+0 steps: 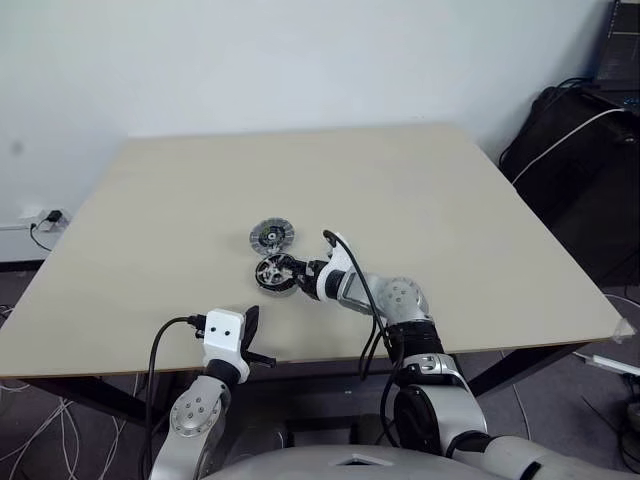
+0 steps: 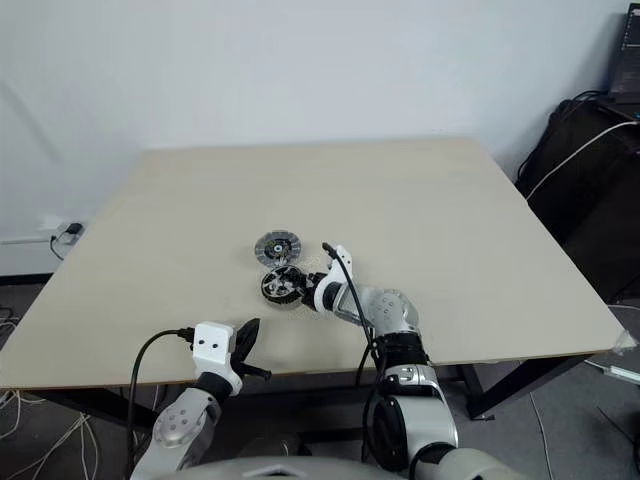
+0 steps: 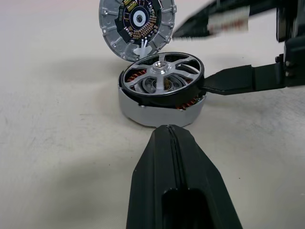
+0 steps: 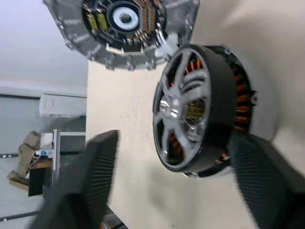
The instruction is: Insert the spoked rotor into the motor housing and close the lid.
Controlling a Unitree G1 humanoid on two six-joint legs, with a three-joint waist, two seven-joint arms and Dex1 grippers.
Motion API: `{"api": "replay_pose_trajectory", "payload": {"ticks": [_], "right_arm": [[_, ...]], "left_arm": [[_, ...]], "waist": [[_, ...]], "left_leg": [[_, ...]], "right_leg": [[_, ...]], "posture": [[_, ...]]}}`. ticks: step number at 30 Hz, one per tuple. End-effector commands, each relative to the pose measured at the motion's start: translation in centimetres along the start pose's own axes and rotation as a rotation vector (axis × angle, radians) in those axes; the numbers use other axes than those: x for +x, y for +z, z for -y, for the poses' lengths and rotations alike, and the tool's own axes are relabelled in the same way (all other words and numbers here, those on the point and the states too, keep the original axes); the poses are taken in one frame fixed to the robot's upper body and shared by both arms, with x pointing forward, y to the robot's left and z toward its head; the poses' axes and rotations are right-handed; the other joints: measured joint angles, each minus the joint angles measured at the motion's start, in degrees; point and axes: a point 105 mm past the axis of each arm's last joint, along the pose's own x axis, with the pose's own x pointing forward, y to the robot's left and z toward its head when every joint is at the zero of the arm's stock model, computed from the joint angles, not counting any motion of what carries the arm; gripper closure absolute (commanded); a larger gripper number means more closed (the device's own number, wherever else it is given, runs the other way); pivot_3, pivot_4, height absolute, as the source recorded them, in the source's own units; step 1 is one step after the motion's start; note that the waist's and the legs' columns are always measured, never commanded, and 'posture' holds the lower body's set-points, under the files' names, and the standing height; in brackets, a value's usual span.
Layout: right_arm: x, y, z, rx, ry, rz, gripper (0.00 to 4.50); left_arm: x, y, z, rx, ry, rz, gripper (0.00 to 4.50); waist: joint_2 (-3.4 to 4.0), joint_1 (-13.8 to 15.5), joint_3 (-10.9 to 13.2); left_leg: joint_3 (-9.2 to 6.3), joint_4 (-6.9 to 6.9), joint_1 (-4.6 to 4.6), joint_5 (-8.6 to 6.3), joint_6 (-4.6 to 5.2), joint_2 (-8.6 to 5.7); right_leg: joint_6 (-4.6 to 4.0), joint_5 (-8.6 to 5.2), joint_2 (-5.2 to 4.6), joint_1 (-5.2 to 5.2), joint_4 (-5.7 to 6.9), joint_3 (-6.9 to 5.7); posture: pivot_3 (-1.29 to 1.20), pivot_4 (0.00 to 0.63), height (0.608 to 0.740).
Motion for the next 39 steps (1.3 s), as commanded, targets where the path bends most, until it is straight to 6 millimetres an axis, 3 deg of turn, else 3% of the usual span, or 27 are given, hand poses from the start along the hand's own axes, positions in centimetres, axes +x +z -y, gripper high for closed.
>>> {"api": "replay_pose_trajectory", "payload": {"ticks": [1,7,11,14,18,24,33,39], "right_arm": [[0.5,0.3,-4.9,-0.032,0.124,0.025,0.55],[-0.8,0.7,-4.2,-0.069,0.085,0.060,0.55],[-1.9,1.6,-4.3,-0.214,0.072,0.160,0.55],[-2.4,1.9,-5.4,-0.644,0.053,0.269,1.16],[-1.1,0.2,-5.6,-0.966,0.059,0.245,2.52],[1.0,-0.6,-5.4,-1.186,0.046,0.216,4.47],[3.1,-0.1,-5.9,-1.218,0.031,0.194,4.47],[4.0,-0.4,-3.3,-1.208,-0.039,0.115,4.47]], "left_arm": [[0.1,1.7,0.0,0.009,-0.001,0.069,4.50],[0.1,1.7,0.0,0.009,-0.004,0.069,4.50],[0.1,1.8,0.0,0.012,-0.008,0.073,4.50],[0.2,2.1,0.0,0.029,-0.008,0.095,4.50],[0.3,2.4,0.1,0.043,-0.008,0.110,4.50],[0.3,2.3,0.1,0.039,-0.003,0.111,4.50],[0.1,2.1,0.0,0.029,0.015,0.109,4.50],[0.0,2.1,0.1,0.024,0.019,0.109,4.50]], "waist": [[0.01,0.04,0.04],[0.00,0.02,0.05],[-0.01,0.03,0.05],[-0.01,-0.04,0.07],[-0.14,-0.13,0.08],[-0.36,0.23,0.22],[-0.43,0.41,0.25],[-0.43,0.43,0.25]], "left_leg": [[0.00,0.00,-0.02,0.03,0.01,0.00],[0.00,-0.04,-0.10,0.02,0.03,-0.01],[-0.01,-0.14,-0.13,0.00,0.06,-0.02],[0.00,-0.15,-0.18,-0.01,0.05,-0.02],[0.02,-0.10,-0.13,0.01,0.03,-0.11],[-0.02,-0.09,-0.11,0.06,-0.06,-0.08],[-0.05,-0.14,-0.11,0.06,-0.07,-0.11],[-0.07,-0.14,-0.11,0.06,-0.07,-0.15]], "right_leg": [[0.03,0.02,0.01,-0.02,0.00,0.00],[0.01,0.02,0.02,-0.13,-0.02,0.04],[-0.03,0.00,-0.11,-0.19,-0.06,0.04],[-0.03,-0.01,-0.11,-0.24,-0.06,0.03],[0.00,-0.02,-0.03,-0.19,-0.06,-0.05],[-0.01,-0.01,0.02,-0.18,-0.03,-0.06],[-0.03,0.00,0.05,-0.22,-0.01,-0.02],[-0.04,0.00,0.05,-0.21,-0.01,0.00]], "posture": [[0.00,0.000,0.740],[0.00,0.000,0.740],[0.00,0.000,0.740],[0.00,0.000,0.740],[0.00,0.000,0.740],[0.00,0.000,0.740],[0.00,0.000,0.740],[0.00,0.000,0.740]]}}
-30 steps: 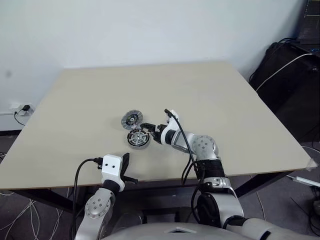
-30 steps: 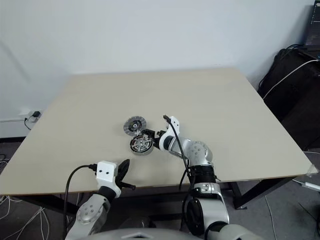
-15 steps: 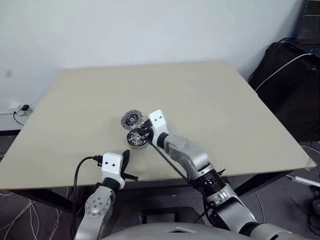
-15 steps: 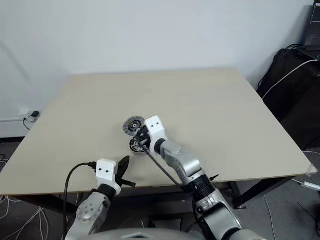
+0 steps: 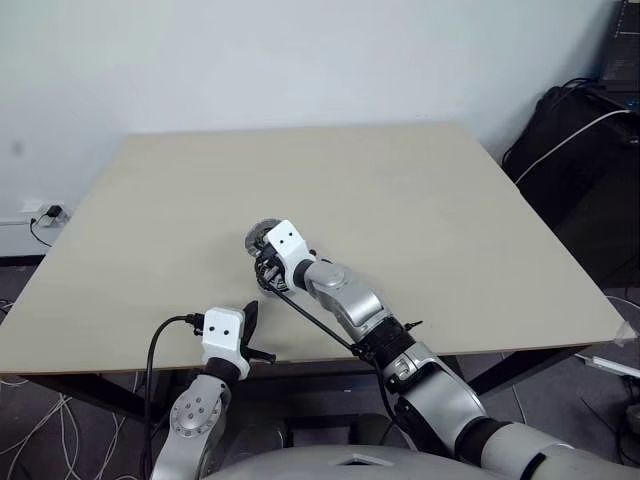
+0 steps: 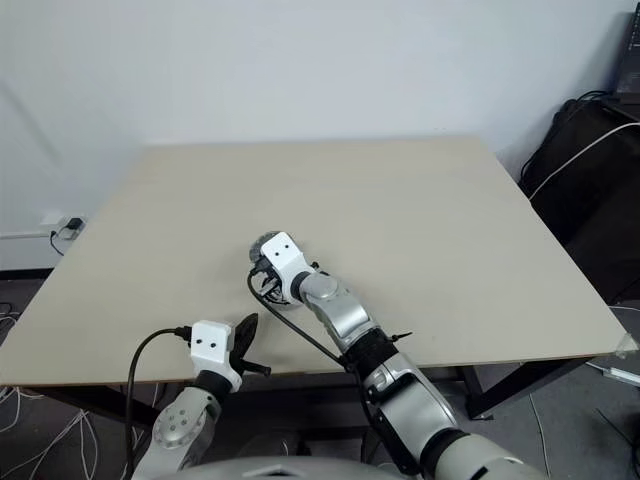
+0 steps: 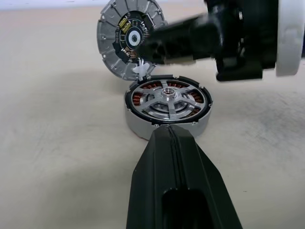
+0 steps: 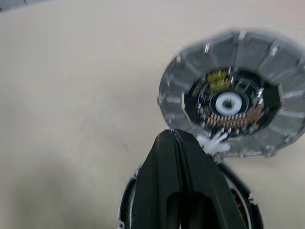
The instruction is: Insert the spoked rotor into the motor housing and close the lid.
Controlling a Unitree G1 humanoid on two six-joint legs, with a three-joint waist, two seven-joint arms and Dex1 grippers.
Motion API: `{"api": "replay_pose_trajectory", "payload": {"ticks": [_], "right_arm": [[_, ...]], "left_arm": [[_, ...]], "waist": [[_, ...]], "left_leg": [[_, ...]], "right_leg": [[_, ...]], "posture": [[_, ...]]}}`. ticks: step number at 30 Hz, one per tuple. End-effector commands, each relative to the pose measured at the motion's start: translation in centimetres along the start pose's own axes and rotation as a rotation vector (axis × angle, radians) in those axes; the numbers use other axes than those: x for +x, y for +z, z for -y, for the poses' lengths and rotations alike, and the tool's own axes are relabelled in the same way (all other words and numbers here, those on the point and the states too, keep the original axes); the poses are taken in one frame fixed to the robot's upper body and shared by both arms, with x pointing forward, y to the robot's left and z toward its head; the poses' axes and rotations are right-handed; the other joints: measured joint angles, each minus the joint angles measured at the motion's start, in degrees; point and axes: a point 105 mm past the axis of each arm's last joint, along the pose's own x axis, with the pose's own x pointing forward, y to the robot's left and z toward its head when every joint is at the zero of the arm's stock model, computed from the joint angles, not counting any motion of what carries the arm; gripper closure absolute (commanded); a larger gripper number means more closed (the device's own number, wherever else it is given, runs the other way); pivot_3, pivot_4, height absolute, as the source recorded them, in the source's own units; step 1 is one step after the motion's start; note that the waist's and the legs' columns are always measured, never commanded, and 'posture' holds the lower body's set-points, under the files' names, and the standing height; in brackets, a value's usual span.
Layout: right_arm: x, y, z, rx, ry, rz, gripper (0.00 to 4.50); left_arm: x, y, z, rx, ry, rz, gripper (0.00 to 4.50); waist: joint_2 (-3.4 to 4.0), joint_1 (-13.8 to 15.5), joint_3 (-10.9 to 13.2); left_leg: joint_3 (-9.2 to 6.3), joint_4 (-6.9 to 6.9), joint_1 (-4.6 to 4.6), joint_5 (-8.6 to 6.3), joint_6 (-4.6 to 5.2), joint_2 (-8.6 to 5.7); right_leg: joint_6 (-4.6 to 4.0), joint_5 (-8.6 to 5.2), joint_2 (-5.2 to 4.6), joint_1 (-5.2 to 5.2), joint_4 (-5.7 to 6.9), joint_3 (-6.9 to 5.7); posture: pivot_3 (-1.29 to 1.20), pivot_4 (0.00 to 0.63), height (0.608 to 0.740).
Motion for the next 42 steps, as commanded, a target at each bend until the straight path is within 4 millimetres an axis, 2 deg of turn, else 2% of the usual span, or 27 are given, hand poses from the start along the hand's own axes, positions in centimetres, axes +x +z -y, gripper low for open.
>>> {"api": "replay_pose_trajectory", "payload": {"ticks": [1,4,6,8,12,15,18,23,30,42], "right_arm": [[0.3,0.2,0.6,-0.001,-0.013,-0.004,4.47],[0.4,-1.4,1.2,0.012,-0.033,-0.071,4.47],[0.3,-1.4,1.2,0.003,-0.023,-0.078,4.47],[-0.1,-0.3,0.8,-0.013,0.020,-0.040,4.47],[-1.6,2.5,-0.3,-0.154,0.156,0.036,4.47],[-3.0,3.1,-1.1,-0.295,0.268,0.012,4.47],[-3.8,2.5,-1.2,-0.432,0.348,-0.067,3.87],[-4.2,0.8,-1.3,-0.645,0.436,-0.181,2.25],[-3.5,-0.2,-1.3,-0.763,0.481,-0.255,2.25],[-2.4,-1.1,0.3,-0.786,0.447,-0.317,2.25]], "left_arm": [[0.0,1.3,0.0,0.009,0.007,0.057,4.50],[-0.1,1.2,-0.1,0.005,0.015,0.055,4.50],[-0.2,1.2,-0.1,0.004,0.017,0.053,4.50],[-0.2,1.2,0.0,0.003,0.016,0.052,4.50],[0.0,1.2,0.1,0.001,0.009,0.053,4.50],[0.1,1.2,0.3,-0.002,0.000,0.052,4.50],[0.3,1.1,0.5,-0.005,-0.008,0.054,4.50],[0.4,1.1,0.6,-0.013,-0.007,0.057,4.50],[0.2,1.0,0.5,-0.027,0.022,0.062,4.50],[0.1,0.8,0.4,-0.034,0.041,0.069,4.50]], "waist": [[0.00,-0.03,0.00],[0.06,-0.12,-0.03],[0.05,-0.11,-0.04],[0.05,-0.07,-0.04],[0.04,-0.02,-0.02],[0.02,0.01,-0.03],[0.01,0.00,-0.04],[-0.02,0.06,-0.02],[-0.06,0.14,-0.01],[-0.06,0.13,-0.02]], "left_leg": [[0.00,0.00,0.00,0.00,0.00,0.00],[0.00,0.00,0.00,0.00,0.00,0.00],[0.00,0.00,0.01,0.01,-0.01,0.00],[-0.01,0.00,0.02,0.01,-0.02,0.01],[-0.01,0.03,-0.01,0.01,-0.01,-0.02],[-0.01,0.04,-0.01,0.00,-0.01,-0.02],[-0.02,0.05,-0.01,0.01,-0.01,0.00],[-0.03,0.07,-0.01,0.01,-0.01,0.00],[-0.03,0.07,-0.01,0.01,-0.01,-0.01],[-0.03,0.07,-0.01,0.01,-0.02,-0.03]], "right_leg": [[0.00,0.00,0.00,0.00,0.00,0.00],[-0.01,0.00,0.01,-0.02,0.03,0.02],[-0.02,0.00,0.01,-0.02,0.05,0.02],[-0.02,-0.01,0.01,0.00,0.06,0.01],[-0.02,-0.01,-0.02,-0.01,0.05,0.01],[-0.01,-0.01,-0.04,0.01,0.03,-0.02],[-0.01,-0.01,-0.04,0.01,0.03,-0.06],[-0.01,-0.01,-0.05,0.03,0.02,-0.10],[-0.01,-0.01,-0.07,0.03,0.03,-0.10],[-0.02,0.00,-0.06,0.02,0.04,-0.09]], "posture": [[0.00,0.000,0.740],[0.00,0.000,0.740],[0.00,0.000,0.740],[0.00,0.000,0.740],[0.00,0.000,0.740],[0.00,0.000,0.740],[0.00,0.000,0.740],[0.00,0.000,0.740],[0.00,0.000,0.740],[0.00,0.000,0.740]]}}
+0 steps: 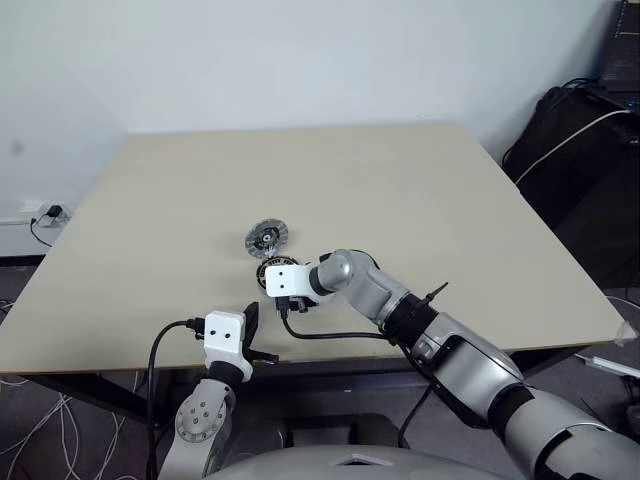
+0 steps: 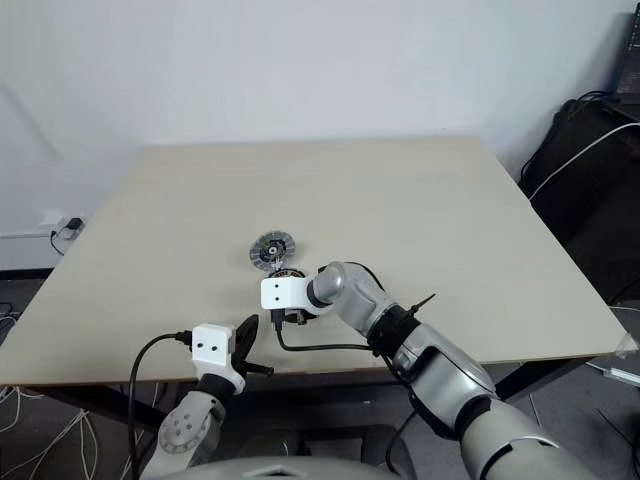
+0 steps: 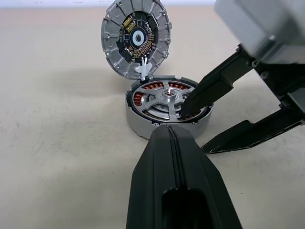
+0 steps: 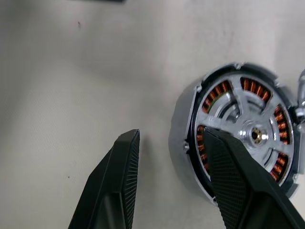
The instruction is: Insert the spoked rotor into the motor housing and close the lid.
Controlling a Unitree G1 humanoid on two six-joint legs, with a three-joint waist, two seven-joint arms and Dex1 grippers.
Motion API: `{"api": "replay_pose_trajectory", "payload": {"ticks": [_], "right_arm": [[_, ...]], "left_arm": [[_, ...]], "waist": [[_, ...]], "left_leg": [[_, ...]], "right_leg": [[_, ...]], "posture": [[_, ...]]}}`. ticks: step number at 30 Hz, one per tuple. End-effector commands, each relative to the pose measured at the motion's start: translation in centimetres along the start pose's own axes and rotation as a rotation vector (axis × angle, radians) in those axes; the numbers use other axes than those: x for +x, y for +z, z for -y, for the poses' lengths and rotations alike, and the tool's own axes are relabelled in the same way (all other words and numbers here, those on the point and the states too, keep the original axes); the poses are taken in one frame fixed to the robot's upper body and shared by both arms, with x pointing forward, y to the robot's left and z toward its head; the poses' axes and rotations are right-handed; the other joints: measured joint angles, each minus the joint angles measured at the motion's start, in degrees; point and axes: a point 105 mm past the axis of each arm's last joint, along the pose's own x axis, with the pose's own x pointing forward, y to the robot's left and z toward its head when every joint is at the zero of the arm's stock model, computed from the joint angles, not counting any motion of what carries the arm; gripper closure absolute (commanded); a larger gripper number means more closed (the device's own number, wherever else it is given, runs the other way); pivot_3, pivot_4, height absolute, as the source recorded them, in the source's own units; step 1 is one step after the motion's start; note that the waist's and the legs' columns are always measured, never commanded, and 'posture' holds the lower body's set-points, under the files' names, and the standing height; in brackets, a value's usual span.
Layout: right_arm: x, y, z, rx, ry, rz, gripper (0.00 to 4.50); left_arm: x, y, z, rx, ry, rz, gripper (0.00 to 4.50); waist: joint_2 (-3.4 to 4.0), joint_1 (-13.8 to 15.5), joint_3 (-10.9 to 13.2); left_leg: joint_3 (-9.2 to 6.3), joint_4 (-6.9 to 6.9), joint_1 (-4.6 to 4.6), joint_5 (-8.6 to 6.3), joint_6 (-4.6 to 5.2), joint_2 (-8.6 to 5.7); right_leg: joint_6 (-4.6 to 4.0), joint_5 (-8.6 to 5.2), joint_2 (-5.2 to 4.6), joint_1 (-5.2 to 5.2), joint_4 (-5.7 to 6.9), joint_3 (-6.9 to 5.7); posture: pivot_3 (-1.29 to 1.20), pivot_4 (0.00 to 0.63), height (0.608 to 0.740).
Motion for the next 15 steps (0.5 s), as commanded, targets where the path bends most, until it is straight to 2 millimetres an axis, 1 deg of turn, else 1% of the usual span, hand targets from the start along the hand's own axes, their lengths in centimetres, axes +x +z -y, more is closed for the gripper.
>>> {"api": "replay_pose_trajectory", "payload": {"ticks": [1,5,8,11,13,15], "right_arm": [[-0.6,0.6,1.4,-0.032,-0.034,0.009,2.25],[-0.5,-0.1,1.3,-0.044,-0.019,-0.025,2.25],[-0.3,-0.4,1.2,-0.046,-0.015,-0.032,2.86],[-0.2,-0.5,1.2,-0.043,-0.015,-0.034,3.83],[-0.1,-0.6,1.2,-0.040,-0.016,-0.033,4.36],[-0.1,-0.5,1.3,-0.034,-0.015,-0.027,4.41]], "left_arm": [[0.2,1.0,-0.1,0.004,0.010,0.049,4.50],[0.2,1.0,-0.1,0.005,0.012,0.052,4.50],[0.2,1.1,-0.3,0.006,0.019,0.054,4.50],[0.2,1.1,-0.3,0.006,0.023,0.056,4.50],[0.2,1.1,-0.3,0.006,0.027,0.057,4.50],[0.2,1.1,-0.3,0.006,0.029,0.056,4.50]], "waist": [[0.00,0.00,0.00],[0.01,-0.02,-0.01],[0.01,-0.04,-0.02],[0.01,-0.09,-0.05],[-0.01,-0.12,-0.06],[-0.01,-0.06,-0.06]], "left_leg": [[0.00,0.00,0.00,0.00,0.00,0.00],[0.00,0.00,0.00,0.00,0.00,0.00],[0.00,0.00,0.01,0.00,-0.01,0.00],[0.00,0.00,0.04,0.01,-0.01,0.00],[0.00,0.00,0.09,0.02,-0.03,0.01],[0.00,0.01,0.09,0.06,-0.09,0.03]], "right_leg": [[0.00,0.00,0.00,0.00,0.00,0.00],[0.00,0.00,0.00,-0.01,0.01,0.00],[0.00,0.00,0.00,0.00,0.03,0.01],[-0.01,0.00,0.01,0.02,0.05,0.00],[-0.01,0.01,0.02,0.04,0.07,0.01],[-0.09,0.06,0.03,0.04,0.08,0.00]], "posture": [[0.00,0.000,0.740],[0.00,0.000,0.740],[0.00,0.000,0.740],[0.00,0.000,0.740],[0.00,0.000,0.740],[0.00,0.000,0.740]]}}
